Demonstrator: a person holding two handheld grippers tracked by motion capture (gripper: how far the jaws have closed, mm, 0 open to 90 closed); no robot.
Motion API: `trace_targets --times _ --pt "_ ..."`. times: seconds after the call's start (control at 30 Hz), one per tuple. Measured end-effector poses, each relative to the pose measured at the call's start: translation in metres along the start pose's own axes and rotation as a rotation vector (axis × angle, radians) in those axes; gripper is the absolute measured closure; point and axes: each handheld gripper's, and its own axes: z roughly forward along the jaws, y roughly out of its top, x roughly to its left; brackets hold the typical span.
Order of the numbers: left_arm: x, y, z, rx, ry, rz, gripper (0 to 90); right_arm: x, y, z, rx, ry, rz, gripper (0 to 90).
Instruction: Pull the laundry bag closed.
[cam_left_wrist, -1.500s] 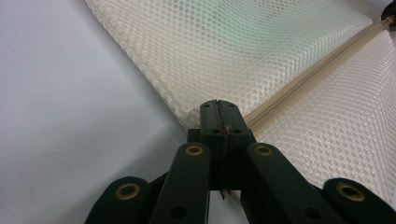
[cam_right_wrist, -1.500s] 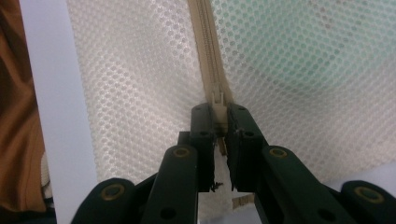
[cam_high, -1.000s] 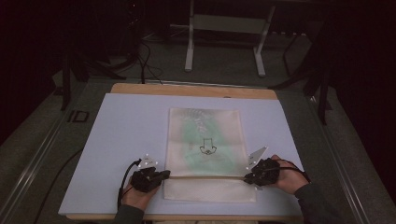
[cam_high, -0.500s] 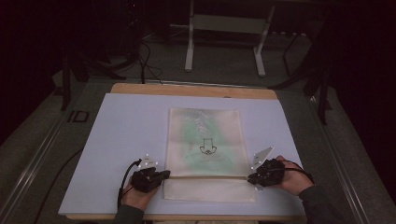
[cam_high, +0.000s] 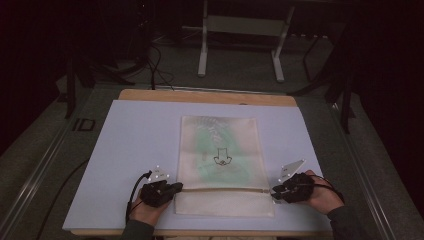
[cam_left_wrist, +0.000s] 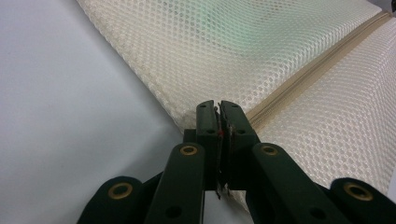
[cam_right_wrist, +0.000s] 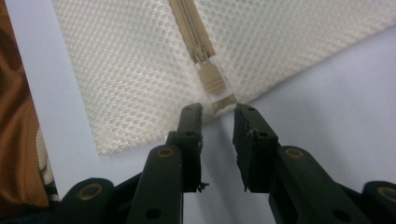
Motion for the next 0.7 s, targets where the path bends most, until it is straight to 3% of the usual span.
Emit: trace_targets --times 0.23,0.53,0.7 --pt "0.0 0.0 0.0 0.0 0.001 0.003 86.1 -0.001 -0.011 -0.003 -0.094 -0.032 0.057 69.9" --pt "0.0 0.001 -0.002 -0.004 0.005 0.009 85.9 -0.002 -0.024 -0.005 -0.151 -0.062 0.112 67.1" --pt "0.0 0.001 -0.006 -0.024 0.016 0.012 81.3 -0.003 -0.035 -0.004 -0.198 -0.087 0.163 60.7"
